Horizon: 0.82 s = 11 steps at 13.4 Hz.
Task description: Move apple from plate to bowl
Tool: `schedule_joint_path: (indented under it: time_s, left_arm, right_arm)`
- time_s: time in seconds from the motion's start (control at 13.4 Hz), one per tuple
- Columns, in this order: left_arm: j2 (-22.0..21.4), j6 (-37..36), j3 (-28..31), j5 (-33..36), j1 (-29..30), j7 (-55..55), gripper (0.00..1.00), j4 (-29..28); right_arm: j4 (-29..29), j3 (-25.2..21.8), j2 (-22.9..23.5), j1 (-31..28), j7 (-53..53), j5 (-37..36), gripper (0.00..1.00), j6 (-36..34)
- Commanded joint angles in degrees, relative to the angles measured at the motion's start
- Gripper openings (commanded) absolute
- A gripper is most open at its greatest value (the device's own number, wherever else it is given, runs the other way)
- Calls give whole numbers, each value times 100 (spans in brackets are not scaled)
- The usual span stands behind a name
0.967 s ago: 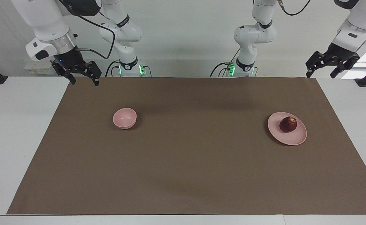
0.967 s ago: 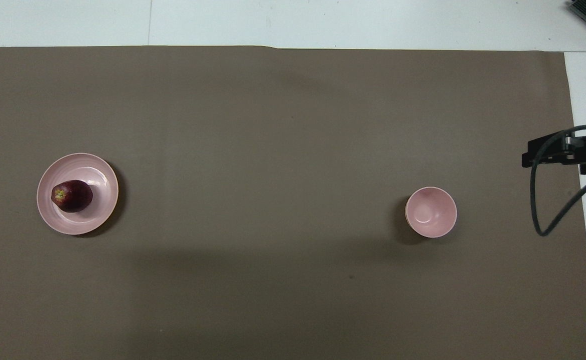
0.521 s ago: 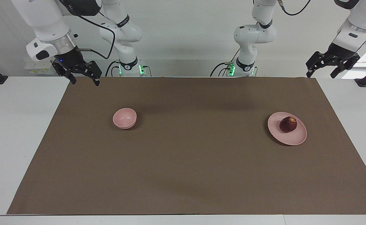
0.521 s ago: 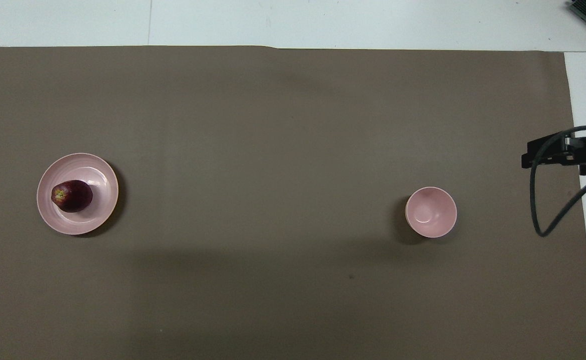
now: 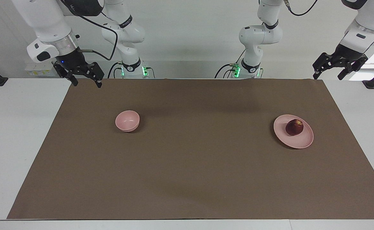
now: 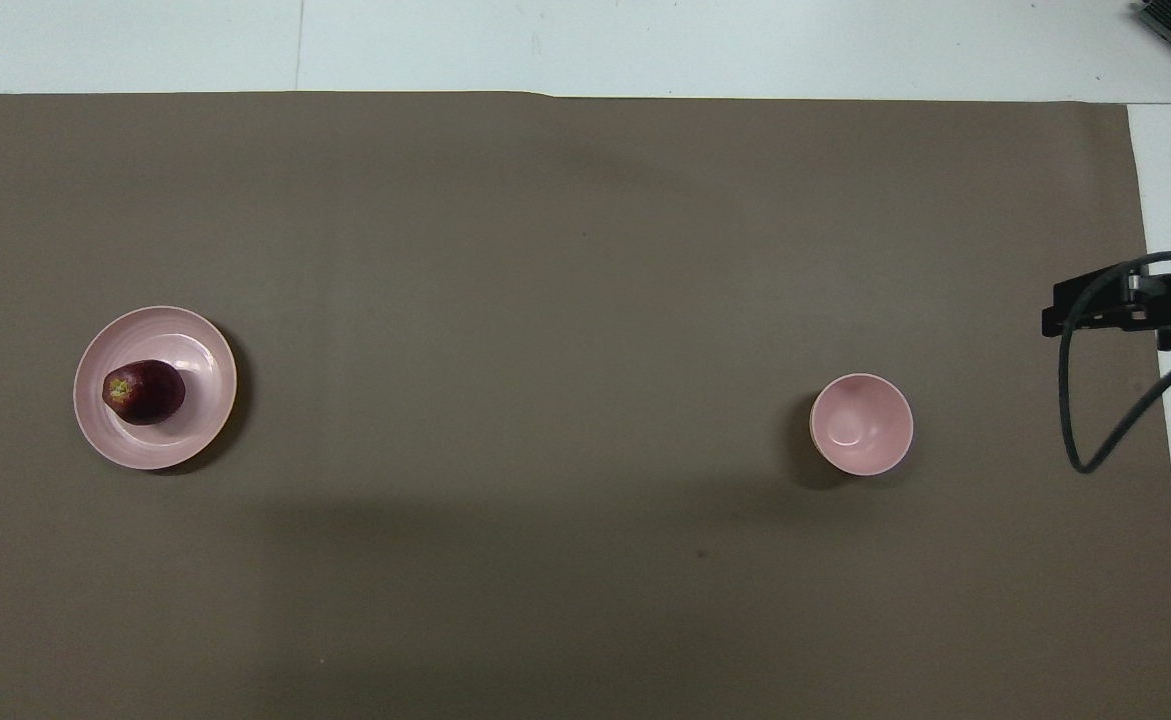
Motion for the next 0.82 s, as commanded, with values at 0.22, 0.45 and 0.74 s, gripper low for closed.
schedule_joint_path:
  time_s: [0.22,0.45,0.74]
  left_arm:
    - [-112,-5,40,-49,16,-2,100,-126]
    - [-112,-22,40,-49,-10,-20,100,-117]
    - [-104,-40,13,-49,-63,-20,100,-117]
  right_arm:
    - [-57,31,-84,-58,-138,104,100,-4]
    - [-57,22,-84,-58,-138,104,100,-4]
    - [-57,22,-84,-58,-138,104,100,-4]
